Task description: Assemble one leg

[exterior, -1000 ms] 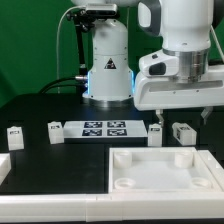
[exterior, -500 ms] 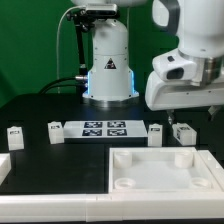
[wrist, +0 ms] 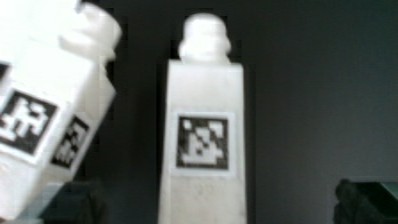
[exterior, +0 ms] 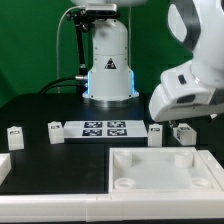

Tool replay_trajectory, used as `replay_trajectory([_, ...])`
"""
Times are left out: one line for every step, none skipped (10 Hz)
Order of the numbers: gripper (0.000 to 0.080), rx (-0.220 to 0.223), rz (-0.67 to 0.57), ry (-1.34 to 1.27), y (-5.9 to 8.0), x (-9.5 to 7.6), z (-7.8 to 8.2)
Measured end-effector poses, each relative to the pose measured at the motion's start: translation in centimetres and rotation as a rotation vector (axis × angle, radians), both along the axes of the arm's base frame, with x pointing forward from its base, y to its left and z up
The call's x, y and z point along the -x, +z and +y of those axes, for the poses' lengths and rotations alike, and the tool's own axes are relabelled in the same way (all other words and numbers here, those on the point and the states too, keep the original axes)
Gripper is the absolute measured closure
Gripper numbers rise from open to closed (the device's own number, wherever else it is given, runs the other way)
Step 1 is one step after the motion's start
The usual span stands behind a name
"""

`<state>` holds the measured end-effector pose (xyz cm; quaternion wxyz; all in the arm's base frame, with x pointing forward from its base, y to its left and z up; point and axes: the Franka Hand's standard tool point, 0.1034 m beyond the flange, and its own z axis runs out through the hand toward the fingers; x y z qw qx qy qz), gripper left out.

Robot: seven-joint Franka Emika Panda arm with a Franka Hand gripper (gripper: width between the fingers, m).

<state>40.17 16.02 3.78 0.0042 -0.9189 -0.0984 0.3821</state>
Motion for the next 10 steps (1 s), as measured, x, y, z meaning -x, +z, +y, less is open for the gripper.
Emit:
replay_trajectory([0.0151, 0.002, 0.035, -0.003, -0.5, -0.4, 0.0])
replay_trajectory([0.0151, 0.000, 0.022, -0.007, -0.8, -0.6, 0.0])
replay_trajectory([0.0151, 0.002, 0.039, -0.005, -0.9, -0.3, 0.0])
replay_trajectory([0.0151, 0.006, 0.072, -0.002, -1.3, 0.1, -0.1])
replay_trajectory([0.0151, 0.006, 0.070, -0.005, -1.5, 0.1, 0.0])
replay_trajectory([0.0151, 0.010, 0.087, -0.002, -1.7, 0.5, 0.0])
replay_trajectory([0.0151, 0.035, 0.213, 0.016, -1.4, 1.8, -0.2])
replay_trajectory([0.0151, 0.043, 0.288, 0.023, -2.1, 1.7, 0.1])
replay_trajectory([0.0151, 0.035, 0.222, 0.008, -2.6, 0.9, 0.4])
replay_trajectory([0.0151, 0.038, 0.227, 0.012, -2.4, 1.4, 0.2])
